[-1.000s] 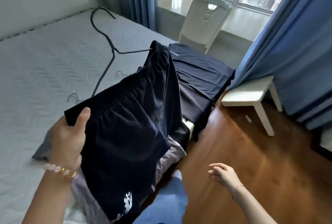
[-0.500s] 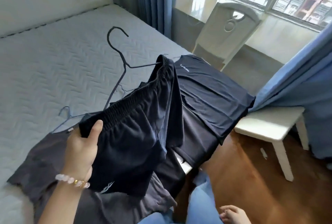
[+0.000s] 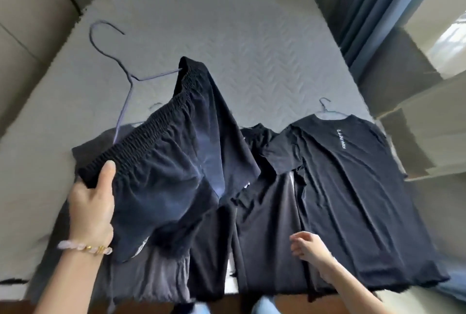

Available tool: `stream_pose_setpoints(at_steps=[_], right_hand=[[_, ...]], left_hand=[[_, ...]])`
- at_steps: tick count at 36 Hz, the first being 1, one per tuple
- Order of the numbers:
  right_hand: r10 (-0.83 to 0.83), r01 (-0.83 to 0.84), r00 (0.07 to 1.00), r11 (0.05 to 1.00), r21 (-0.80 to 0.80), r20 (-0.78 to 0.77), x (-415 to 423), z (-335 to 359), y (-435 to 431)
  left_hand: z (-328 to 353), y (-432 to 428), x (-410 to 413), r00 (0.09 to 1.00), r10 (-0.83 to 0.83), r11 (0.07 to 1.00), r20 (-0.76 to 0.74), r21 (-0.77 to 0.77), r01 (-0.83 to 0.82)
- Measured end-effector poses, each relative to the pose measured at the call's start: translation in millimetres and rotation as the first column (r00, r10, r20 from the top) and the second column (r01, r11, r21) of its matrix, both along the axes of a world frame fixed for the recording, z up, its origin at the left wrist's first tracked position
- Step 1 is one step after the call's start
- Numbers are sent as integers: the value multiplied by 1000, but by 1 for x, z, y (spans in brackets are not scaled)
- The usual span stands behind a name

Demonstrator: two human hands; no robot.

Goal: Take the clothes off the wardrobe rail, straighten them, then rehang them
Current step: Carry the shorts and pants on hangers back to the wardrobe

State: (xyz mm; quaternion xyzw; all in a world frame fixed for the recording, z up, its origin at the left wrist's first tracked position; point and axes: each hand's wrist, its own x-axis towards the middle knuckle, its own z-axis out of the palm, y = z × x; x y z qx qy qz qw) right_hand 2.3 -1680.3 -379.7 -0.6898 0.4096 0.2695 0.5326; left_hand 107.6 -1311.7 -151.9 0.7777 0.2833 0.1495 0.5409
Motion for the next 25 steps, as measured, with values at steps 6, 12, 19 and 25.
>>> stream_pose_setpoints(at_steps=[6, 12, 19, 25], right_hand=[[182, -183, 982, 982, 33, 53, 87, -8, -6], [273, -276, 958, 960, 35, 83, 157, -19, 9], [216, -211, 964, 976, -52, 153, 248, -52, 2], [295, -247, 928, 945, -216, 229, 310, -92, 4]], left_hand=[[-19, -15, 20, 993, 122, 992, -3, 11, -122], [-49, -43, 47, 996, 92, 995, -16, 39, -92], [-123, -52, 88, 993, 6, 999, -121, -52, -13], [-195, -55, 115, 974, -96, 993, -208, -91, 78]])
